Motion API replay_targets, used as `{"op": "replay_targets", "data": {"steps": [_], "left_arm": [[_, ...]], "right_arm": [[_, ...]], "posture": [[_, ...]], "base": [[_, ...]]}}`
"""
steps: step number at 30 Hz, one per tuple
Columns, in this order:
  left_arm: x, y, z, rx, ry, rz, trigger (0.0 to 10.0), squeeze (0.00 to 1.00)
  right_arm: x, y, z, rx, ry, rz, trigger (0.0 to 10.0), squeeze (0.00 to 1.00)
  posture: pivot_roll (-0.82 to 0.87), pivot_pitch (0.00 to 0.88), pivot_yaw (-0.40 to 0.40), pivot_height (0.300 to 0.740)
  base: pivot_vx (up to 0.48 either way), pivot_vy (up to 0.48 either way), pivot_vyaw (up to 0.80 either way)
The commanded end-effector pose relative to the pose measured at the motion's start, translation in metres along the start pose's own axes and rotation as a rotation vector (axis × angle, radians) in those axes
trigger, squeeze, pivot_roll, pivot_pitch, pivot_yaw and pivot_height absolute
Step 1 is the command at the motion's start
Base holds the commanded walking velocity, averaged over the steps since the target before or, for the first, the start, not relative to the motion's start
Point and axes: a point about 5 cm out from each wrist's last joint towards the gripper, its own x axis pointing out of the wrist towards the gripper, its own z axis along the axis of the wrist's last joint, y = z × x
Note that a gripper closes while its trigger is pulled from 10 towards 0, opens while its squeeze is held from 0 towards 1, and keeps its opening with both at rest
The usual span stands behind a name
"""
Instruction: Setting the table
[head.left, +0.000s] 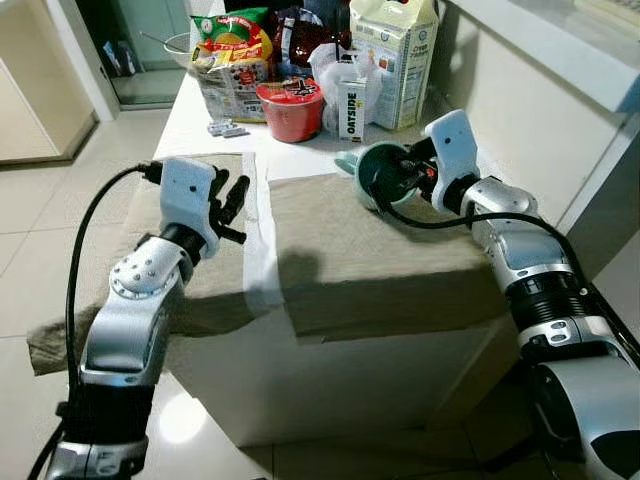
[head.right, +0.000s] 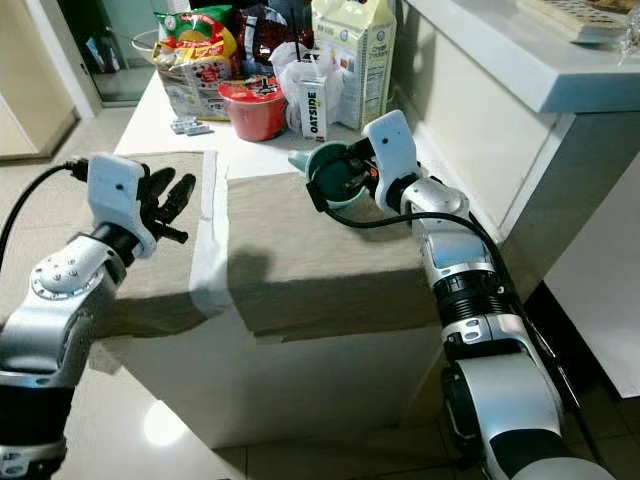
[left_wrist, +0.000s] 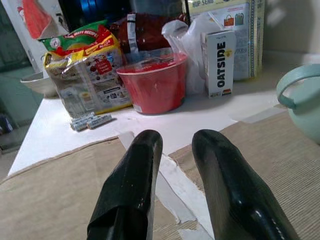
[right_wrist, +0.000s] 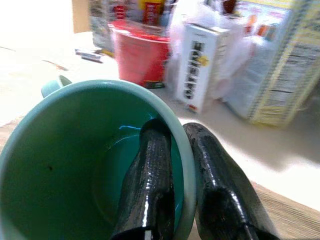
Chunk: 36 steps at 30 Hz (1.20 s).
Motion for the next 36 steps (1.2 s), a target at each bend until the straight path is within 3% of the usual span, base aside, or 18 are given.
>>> {"op": "replay_targets", "data": {"steps": [1,2,3,8,18,19,20,21,36], "left_arm": [[0.002,-0.005,-0.003,0.0,0.016,-0.038,10.0,0.0],[0.002,-0.005,-0.003,0.0,0.016,-0.038,10.0,0.0],[0.001,-0.009,-0.004,-0.031,0.013,-0.048,10.0,1.0],[0.002,-0.011,-0.007,-0.036,0.019,-0.08,10.0,1.0],[0.0,-0.011,-0.004,-0.016,0.034,-0.267,10.0,1.0],[0.0,-0.01,-0.004,-0.002,0.035,-0.279,10.0,0.14],[0.0,-0.01,-0.003,0.009,0.035,-0.293,10.0,0.14],[0.001,-0.008,-0.001,0.027,0.032,-0.301,10.0,0.0],[0.006,-0.015,0.014,0.138,-0.041,-0.482,10.0,0.0]], "right_arm": [[-0.001,0.006,-0.004,0.044,0.026,0.078,0.0,0.0],[-0.001,0.006,-0.004,0.044,0.026,0.078,0.0,0.0],[-0.004,0.01,-0.004,0.075,0.03,0.135,0.0,0.0],[-0.008,0.016,-0.005,0.081,0.041,0.222,0.0,0.0],[-0.013,0.017,0.0,0.122,0.035,0.291,0.0,0.0],[-0.013,0.017,0.0,0.126,0.038,0.296,0.0,0.0],[-0.014,0.017,0.0,0.133,0.04,0.302,0.0,0.0],[-0.014,0.017,0.0,0.14,0.042,0.311,0.0,0.0],[-0.019,0.026,0.0,0.119,0.062,0.409,0.0,0.0]], "posture": [[-0.11,0.0,0.052,0.74],[-0.11,0.0,0.052,0.74],[-0.11,0.0,0.051,0.74],[-0.11,0.0,0.048,0.74],[-0.11,0.003,0.049,0.74],[-0.11,0.004,0.051,0.74],[-0.11,0.004,0.051,0.74],[-0.11,0.004,0.05,0.74],[-0.11,0.007,0.051,0.74]], "base": [[0.0,0.0,0.0],[0.0,0.0,0.0],[0.0,0.0,0.0],[0.0,0.0,0.0],[0.0,0.0,0.0],[0.0,0.0,0.0],[0.0,0.0,0.0],[0.0,0.0,0.0],[0.0,0.0,0.0]]}}
